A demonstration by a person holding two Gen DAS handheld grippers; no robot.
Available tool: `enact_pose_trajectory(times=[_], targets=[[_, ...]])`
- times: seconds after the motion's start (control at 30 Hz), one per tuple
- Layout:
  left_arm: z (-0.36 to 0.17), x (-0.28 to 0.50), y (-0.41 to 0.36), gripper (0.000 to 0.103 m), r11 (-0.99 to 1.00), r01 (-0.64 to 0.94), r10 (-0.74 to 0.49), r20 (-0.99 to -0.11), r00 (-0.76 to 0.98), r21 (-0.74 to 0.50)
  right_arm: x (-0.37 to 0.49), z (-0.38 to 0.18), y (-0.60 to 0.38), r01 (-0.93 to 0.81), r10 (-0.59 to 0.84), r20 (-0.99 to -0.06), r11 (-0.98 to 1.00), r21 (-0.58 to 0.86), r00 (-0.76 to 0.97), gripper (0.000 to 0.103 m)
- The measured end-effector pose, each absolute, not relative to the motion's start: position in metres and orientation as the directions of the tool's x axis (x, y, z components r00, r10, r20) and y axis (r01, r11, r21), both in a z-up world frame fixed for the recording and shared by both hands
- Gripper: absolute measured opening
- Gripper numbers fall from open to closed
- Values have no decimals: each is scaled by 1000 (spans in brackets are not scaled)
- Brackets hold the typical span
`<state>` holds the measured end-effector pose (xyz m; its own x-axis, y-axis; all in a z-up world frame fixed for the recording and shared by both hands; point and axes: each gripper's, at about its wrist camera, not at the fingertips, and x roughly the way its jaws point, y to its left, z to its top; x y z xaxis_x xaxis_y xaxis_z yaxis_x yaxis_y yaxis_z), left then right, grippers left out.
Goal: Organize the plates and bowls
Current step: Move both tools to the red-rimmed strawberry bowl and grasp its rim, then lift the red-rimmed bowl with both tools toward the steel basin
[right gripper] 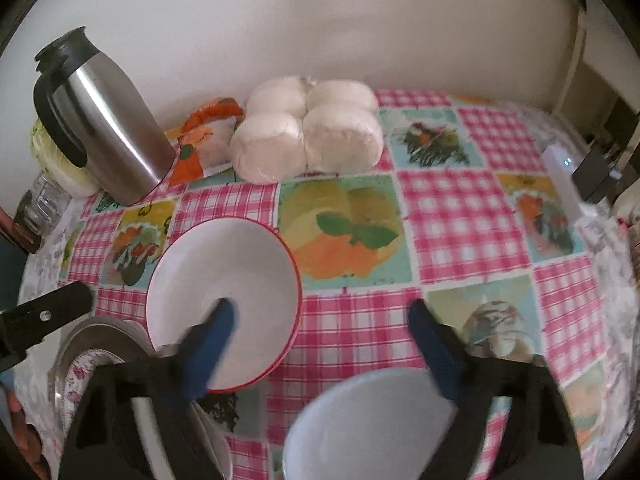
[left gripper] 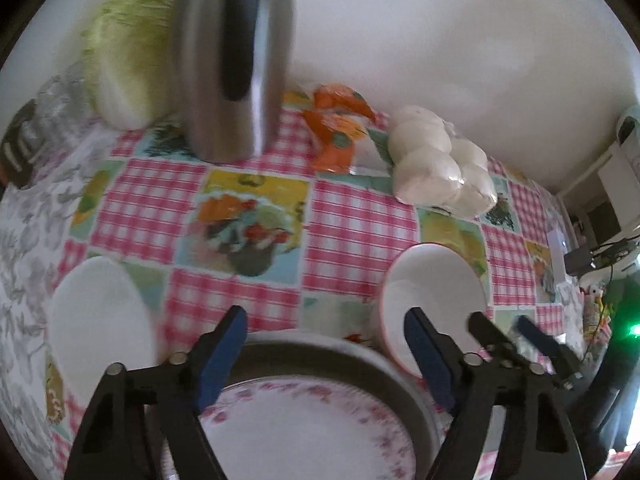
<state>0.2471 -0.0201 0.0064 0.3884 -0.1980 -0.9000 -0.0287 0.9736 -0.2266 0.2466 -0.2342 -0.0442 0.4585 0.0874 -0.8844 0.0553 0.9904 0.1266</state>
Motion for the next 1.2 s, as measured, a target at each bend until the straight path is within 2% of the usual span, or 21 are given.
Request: enact_pose_trajectory(times=[0.13,0.4,0.67,1.0,1.2], targets=[[-9,262,-40,65,977,-18,-196,-924,329,-214,249,-55,-235,44,117,-885,987,153,451,57],[-36,275,-62,30,983,-21,-171,-951,257,-183,254,-65,-231,15,184,-878,977,213,442,29],[-54,281,-75,12,986,-18,-157,-962,221,-165,255,-76,-221,-15,194,-887,978,207,420,26],[-52,278,-88,11,986,17,-165,-949,268,-167,254,-70,-232,-10,191,-876,978,209,443,23],[-28,271,-100,11,985,43,-171,-930,325,-166,248,-49,-239,1,201,-854,973,229,479,23]])
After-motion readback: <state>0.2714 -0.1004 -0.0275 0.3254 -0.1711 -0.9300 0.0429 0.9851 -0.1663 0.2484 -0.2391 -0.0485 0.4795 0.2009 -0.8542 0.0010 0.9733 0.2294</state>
